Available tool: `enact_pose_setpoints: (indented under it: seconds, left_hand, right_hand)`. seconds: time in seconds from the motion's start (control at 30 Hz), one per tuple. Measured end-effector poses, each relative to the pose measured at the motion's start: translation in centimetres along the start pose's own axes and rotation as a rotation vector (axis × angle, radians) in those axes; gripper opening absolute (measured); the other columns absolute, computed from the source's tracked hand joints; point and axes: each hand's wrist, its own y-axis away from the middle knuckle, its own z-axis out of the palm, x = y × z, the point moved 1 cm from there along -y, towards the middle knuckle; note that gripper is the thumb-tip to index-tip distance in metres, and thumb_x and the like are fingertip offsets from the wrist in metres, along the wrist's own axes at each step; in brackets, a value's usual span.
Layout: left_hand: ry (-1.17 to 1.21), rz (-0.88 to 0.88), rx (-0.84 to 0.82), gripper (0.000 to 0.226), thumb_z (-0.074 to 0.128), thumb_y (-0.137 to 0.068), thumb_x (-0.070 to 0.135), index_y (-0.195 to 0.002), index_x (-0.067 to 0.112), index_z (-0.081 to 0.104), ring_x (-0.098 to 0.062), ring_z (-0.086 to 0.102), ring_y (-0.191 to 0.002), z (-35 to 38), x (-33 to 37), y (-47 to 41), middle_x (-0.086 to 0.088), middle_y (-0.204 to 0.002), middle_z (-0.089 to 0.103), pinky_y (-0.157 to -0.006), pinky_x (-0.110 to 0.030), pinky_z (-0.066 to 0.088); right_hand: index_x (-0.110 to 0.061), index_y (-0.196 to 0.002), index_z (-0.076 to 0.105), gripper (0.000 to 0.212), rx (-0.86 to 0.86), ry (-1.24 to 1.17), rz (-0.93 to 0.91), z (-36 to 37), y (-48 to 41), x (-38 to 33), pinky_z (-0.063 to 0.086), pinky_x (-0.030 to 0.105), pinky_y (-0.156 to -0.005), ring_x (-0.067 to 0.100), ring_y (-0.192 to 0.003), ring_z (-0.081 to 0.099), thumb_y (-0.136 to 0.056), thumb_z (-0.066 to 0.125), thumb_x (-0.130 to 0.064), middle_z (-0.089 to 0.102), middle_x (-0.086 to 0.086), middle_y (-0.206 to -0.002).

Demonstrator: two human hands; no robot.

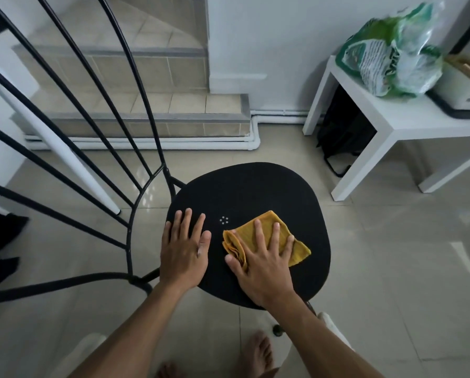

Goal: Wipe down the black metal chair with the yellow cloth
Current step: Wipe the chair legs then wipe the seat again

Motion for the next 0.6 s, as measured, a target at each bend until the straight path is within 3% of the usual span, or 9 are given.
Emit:
enact_pose_setpoints:
  seconds: [0.17, 0.3, 0.37, 0.43, 0.5, 0.6]
  left_hand:
    - [0.026, -0.027, -0.103, 0.086, -0.021, -0.081, 0.068, -0.153, 0.032, 0.009, -0.014, -0.017, -0.147, -0.6, 0.0, -0.4, 0.002, -0.163, -0.004, -0.120, -0.040, -0.009]
    - [0.098, -0.112, -0.180, 0.067, 0.007, -0.094, 0.061, -0.153, 0.029, 0.017, -0.016, -0.014, -0.148, -1.6, 1.4, -0.7, -0.001, -0.163, 0.000, -0.119, -0.040, -0.011]
    - [0.132, -0.111, -0.131, 0.066, 0.012, -0.095, 0.061, -0.148, 0.027, 0.031, -0.017, -0.002, -0.149, -1.8, 2.5, -0.8, -0.001, -0.161, 0.014, -0.120, -0.041, -0.004]
    - [0.134, 0.000, -0.108, 0.068, 0.012, -0.093, 0.064, -0.143, 0.027, 0.041, -0.015, 0.012, -0.147, -1.7, 4.0, -0.3, 0.004, -0.156, 0.028, -0.120, -0.040, 0.007]
    - [0.107, 0.124, -0.109, 0.061, 0.021, -0.094, 0.062, -0.140, 0.028, 0.042, -0.012, 0.024, -0.141, -1.3, 5.6, -0.4, 0.008, -0.149, 0.037, -0.117, -0.036, 0.020]
    - [0.086, 0.127, -0.130, 0.061, 0.038, -0.093, 0.059, -0.142, 0.024, 0.037, -0.014, 0.038, -0.128, -0.8, 7.7, -1.9, 0.005, -0.138, 0.043, -0.106, -0.034, 0.034]
  right_hand:
    - [-0.052, -0.147, 0.014, 0.057, -0.045, 0.025, -0.135, -0.1, 0.6, -0.8, 0.000, 0.070, -0.110, 0.042, -0.147, -0.004, -0.094, 0.010, -0.070, 0.010, 0.004, -0.162]
    - [-0.052, -0.147, 0.012, 0.055, -0.090, -0.077, -0.236, -0.6, 0.4, -0.1, -0.014, 0.061, -0.113, 0.022, -0.146, -0.023, -0.095, 0.006, -0.067, -0.006, -0.010, -0.161]
    - [-0.044, -0.148, 0.025, 0.052, -0.104, -0.389, -0.151, -1.8, -0.2, 0.7, -0.013, 0.052, -0.117, 0.010, -0.146, -0.020, -0.098, 0.023, -0.059, 0.000, -0.018, -0.160]
    - [-0.035, -0.144, 0.036, 0.049, 0.033, -0.615, 0.029, -2.4, -0.2, 2.1, -0.003, 0.042, -0.120, 0.005, -0.147, -0.010, -0.097, 0.040, -0.050, 0.013, -0.019, -0.157]
    - [-0.033, -0.141, 0.039, 0.051, 0.186, -0.518, 0.186, -2.1, -0.1, 3.9, 0.004, 0.037, -0.119, 0.010, -0.148, 0.002, -0.094, 0.049, -0.049, 0.025, -0.013, -0.155]
    - [-0.030, -0.142, 0.038, 0.062, 0.167, -0.351, 0.362, -1.6, 0.6, 5.3, 0.019, 0.039, -0.116, 0.017, -0.137, 0.028, -0.089, 0.051, -0.059, 0.042, -0.009, -0.143]
